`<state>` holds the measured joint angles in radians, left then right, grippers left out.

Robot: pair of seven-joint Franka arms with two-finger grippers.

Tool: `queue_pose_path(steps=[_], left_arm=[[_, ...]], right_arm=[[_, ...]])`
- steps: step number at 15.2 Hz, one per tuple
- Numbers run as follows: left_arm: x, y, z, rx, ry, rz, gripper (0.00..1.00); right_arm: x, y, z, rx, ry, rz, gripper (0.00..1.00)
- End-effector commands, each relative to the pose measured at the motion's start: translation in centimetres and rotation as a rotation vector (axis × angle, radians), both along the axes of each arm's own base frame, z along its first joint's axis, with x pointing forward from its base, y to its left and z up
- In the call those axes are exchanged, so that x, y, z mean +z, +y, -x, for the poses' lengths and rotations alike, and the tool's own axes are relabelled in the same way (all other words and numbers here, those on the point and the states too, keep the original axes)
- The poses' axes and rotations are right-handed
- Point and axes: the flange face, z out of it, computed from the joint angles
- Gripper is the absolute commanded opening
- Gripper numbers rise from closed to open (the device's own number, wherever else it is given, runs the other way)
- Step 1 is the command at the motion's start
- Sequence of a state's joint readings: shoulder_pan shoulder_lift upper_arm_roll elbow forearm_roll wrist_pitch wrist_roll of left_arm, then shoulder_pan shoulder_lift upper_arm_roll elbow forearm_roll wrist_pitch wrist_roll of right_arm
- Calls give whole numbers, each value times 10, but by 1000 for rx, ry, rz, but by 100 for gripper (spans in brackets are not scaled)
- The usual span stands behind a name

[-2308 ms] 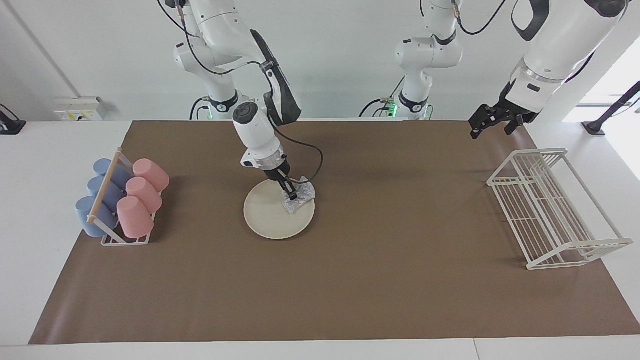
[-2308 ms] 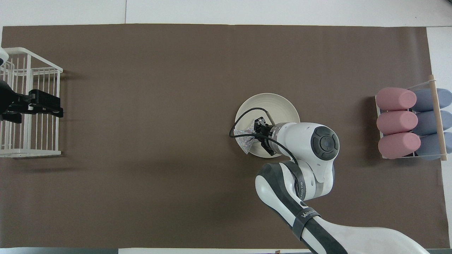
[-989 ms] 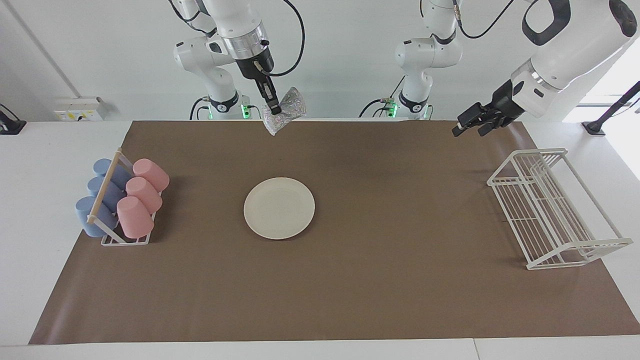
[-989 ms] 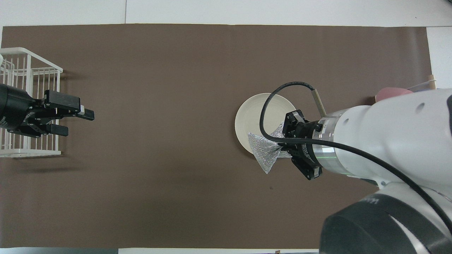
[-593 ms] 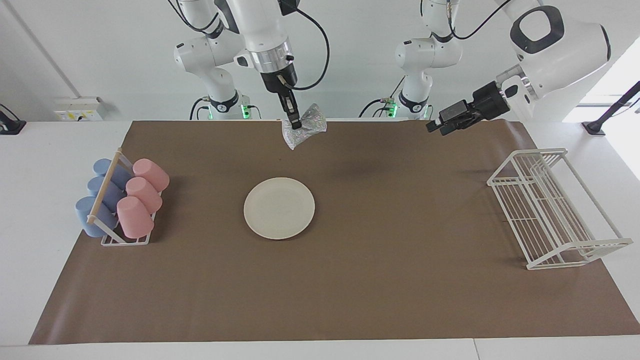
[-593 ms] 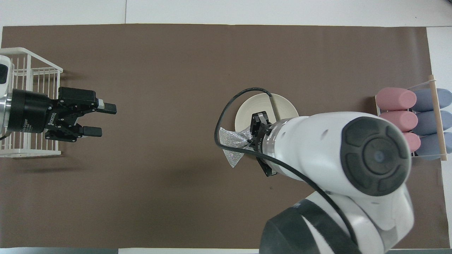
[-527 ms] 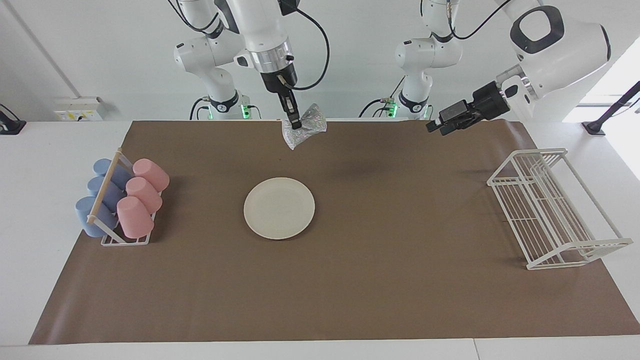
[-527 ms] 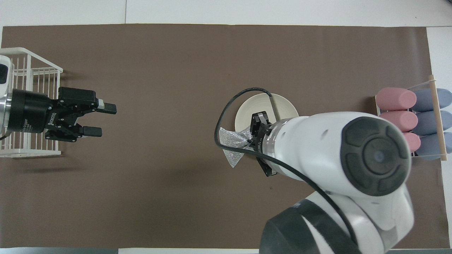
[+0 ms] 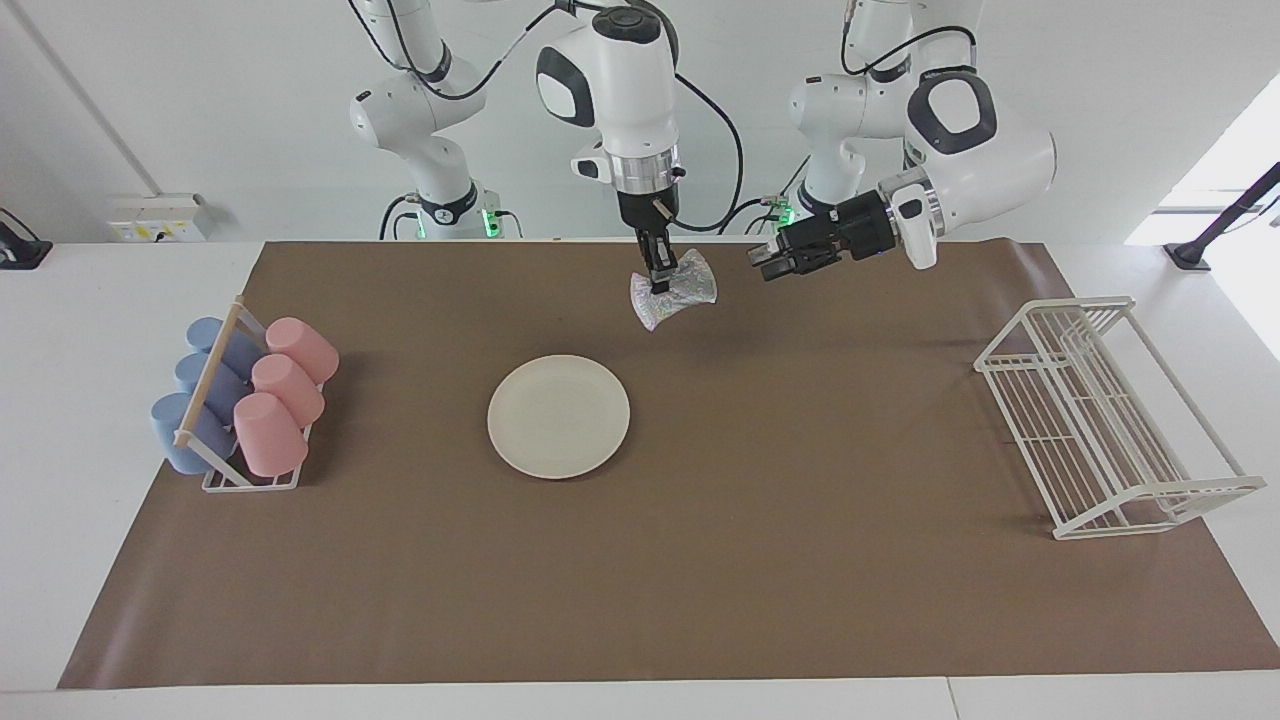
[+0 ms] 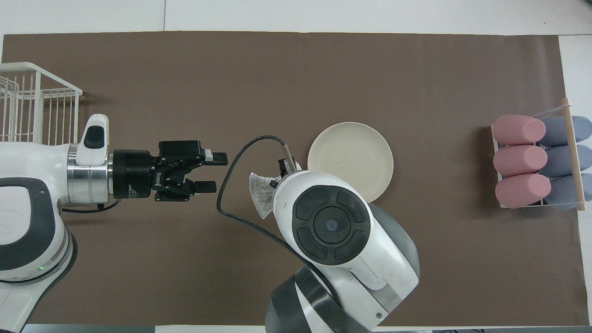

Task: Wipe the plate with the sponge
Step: 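Bring the sponge to the left gripper while the left gripper reaches out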

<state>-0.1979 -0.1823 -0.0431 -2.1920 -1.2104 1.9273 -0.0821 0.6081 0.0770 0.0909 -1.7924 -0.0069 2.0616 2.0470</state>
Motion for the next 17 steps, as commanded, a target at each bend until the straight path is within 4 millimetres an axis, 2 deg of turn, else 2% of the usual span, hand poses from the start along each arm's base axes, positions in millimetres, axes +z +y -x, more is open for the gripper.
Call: queue_pose_path(steps=[1, 3, 5, 7, 9, 11, 14, 15, 16, 17], left_arm=[[-17, -2, 14, -44, -62, 16, 100], [-32, -10, 12, -57, -47, 9, 100], [-34, -14, 12, -69, -65, 23, 100], [-45, -22, 0, -40, -51, 36, 100], [-46, -29, -1, -33, -57, 34, 100], [-46, -50, 2, 2, -65, 36, 100], [-49, -57, 1, 9, -65, 33, 100], [-51, -58, 0, 8, -61, 31, 98], [-51, -57, 0, 9, -62, 30, 90], [-51, -58, -1, 10, -61, 31, 78]], right_arm=[[11, -2, -6, -13, -24, 7, 0], [11, -5, -11, -22, -32, 0, 0], [11, -13, -19, -38, -34, -1, 0], [11, -13, -19, -34, -34, -1, 0], [9, -13, -20, -34, -32, 1, 0], [10, -13, -19, -34, -34, -1, 0], [9, -11, -17, -32, -30, -1, 0], [9, -12, -17, -32, -31, -1, 0], [8, -10, -16, -29, -29, 0, 0], [8, -12, -17, -32, -29, 0, 0]])
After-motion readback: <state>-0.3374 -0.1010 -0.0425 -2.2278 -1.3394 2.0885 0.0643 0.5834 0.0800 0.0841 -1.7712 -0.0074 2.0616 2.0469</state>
